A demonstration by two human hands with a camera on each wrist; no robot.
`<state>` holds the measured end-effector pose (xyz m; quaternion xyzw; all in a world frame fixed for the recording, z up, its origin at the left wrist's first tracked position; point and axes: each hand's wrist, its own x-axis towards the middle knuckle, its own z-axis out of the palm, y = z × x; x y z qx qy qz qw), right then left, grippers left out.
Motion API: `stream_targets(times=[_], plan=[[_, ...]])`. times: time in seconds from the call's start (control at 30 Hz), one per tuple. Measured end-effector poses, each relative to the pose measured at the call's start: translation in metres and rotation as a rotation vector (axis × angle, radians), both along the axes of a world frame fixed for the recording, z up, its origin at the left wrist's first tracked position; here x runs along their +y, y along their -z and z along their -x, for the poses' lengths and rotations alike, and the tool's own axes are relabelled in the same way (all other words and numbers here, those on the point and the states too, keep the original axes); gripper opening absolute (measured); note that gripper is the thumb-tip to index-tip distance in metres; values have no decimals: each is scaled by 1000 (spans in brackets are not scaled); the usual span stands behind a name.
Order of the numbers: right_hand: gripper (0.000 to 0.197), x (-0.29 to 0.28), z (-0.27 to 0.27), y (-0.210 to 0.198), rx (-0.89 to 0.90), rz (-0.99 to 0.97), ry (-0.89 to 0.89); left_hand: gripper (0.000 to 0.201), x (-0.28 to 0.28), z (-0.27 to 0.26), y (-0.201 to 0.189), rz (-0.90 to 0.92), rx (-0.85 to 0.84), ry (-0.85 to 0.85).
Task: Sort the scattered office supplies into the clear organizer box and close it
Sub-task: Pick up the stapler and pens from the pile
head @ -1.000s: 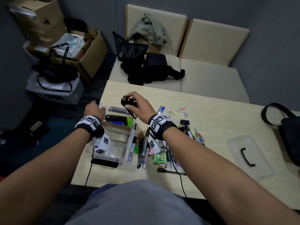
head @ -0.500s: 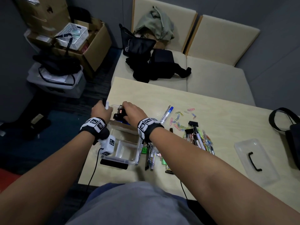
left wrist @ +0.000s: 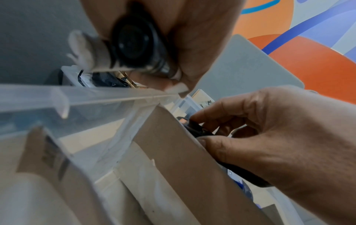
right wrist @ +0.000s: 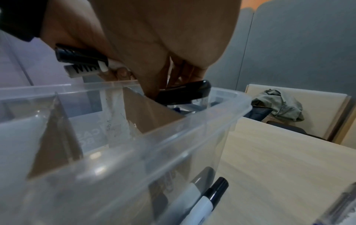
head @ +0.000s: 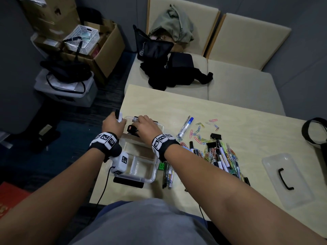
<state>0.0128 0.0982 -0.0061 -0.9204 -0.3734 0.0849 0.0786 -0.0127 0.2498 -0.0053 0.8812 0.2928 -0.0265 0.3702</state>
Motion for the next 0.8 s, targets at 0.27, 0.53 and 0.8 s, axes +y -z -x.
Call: stream_targets(times=[0.27,0.53,0.8], plan=[[40,-9,0,2,182,-257,158,40,1,-2,-5,221,-165,-47],[31,-25,-12,-29,400,-780,474,26,-18,-5,-30,385,-249,313],[27,-49,-13,-39,453,-778,408,24,-30,1,-22,425,-270,389]])
